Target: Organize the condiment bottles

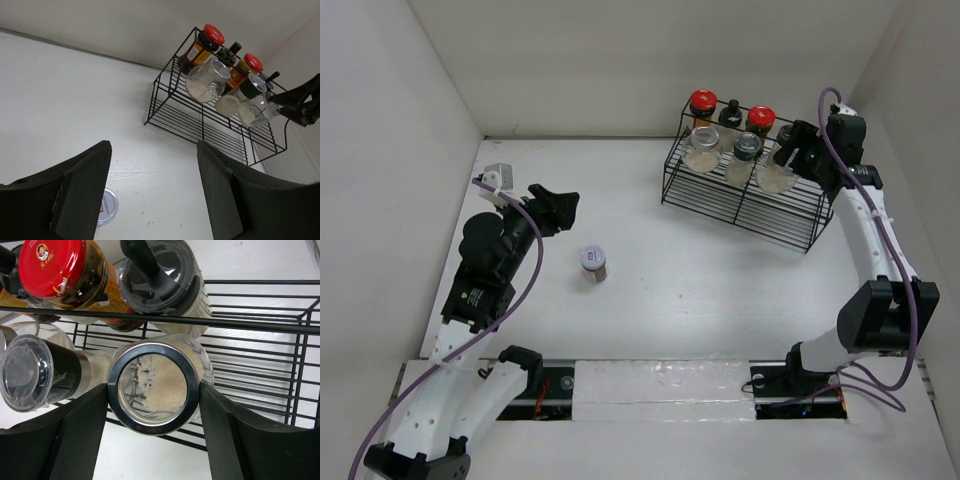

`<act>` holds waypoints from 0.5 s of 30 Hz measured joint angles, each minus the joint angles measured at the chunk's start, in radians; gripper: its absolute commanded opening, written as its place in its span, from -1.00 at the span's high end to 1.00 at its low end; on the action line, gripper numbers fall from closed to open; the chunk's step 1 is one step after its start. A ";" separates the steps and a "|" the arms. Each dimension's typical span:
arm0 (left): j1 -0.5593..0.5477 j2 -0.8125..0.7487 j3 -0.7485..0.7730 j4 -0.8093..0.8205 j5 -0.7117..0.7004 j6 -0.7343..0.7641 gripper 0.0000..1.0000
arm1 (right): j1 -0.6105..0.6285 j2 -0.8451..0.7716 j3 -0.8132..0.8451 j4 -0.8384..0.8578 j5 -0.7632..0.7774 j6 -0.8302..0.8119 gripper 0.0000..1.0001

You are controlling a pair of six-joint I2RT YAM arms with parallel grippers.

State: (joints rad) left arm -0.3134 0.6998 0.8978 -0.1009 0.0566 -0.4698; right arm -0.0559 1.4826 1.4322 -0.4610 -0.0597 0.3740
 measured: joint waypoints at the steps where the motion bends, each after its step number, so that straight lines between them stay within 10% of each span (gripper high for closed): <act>1: 0.000 0.000 0.000 0.000 0.000 0.000 -0.30 | 0.004 0.007 0.007 -0.002 0.003 -0.004 -0.45; 5: 0.000 0.000 0.000 0.000 0.000 0.000 -0.30 | 0.038 0.016 0.015 0.002 0.024 -0.010 -0.83; 15: 0.000 0.008 0.000 0.000 0.000 0.000 -0.30 | 0.118 -0.071 0.032 0.005 0.120 -0.027 -0.88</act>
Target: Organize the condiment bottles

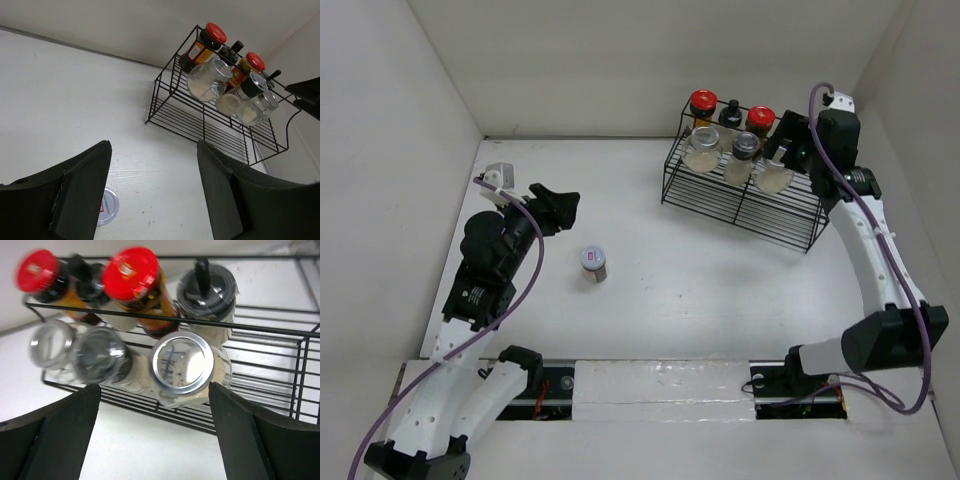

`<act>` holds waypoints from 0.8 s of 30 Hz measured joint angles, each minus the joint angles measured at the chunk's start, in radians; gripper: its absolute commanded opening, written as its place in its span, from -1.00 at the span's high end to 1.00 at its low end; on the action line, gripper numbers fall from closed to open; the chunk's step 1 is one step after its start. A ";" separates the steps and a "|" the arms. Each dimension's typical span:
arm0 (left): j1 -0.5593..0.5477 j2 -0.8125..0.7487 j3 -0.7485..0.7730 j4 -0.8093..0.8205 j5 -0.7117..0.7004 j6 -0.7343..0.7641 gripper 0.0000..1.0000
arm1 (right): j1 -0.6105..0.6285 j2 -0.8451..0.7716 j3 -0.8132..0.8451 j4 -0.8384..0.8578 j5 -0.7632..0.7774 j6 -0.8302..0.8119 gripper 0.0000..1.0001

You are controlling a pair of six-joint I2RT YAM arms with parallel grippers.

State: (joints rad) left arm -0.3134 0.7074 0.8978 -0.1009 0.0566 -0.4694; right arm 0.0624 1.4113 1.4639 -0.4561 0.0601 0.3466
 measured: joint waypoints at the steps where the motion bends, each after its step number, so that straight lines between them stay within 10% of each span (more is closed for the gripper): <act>1: 0.000 0.002 0.000 0.000 0.000 0.000 -0.30 | 0.016 -0.027 -0.001 0.000 0.013 -0.004 -0.80; 6: 0.000 0.003 0.000 0.000 -0.009 0.000 -0.30 | 0.169 -0.215 -0.111 0.129 -0.003 -0.047 0.52; 7: 0.000 0.003 0.000 -0.001 -0.013 0.000 -0.30 | 0.216 -0.238 -0.151 0.166 -0.027 -0.059 0.52; 14: 0.000 -0.005 0.000 -0.011 -0.073 0.000 -0.30 | 0.558 -0.013 -0.261 0.337 -0.192 -0.176 -0.85; 24: 0.000 -0.018 0.000 -0.033 -0.148 -0.004 -0.30 | 0.915 0.384 -0.260 0.392 -0.250 -0.314 -0.98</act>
State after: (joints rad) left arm -0.3134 0.6891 0.8978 -0.1341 -0.0914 -0.4732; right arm 0.9775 1.7950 1.2041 -0.0639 -0.1902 0.0326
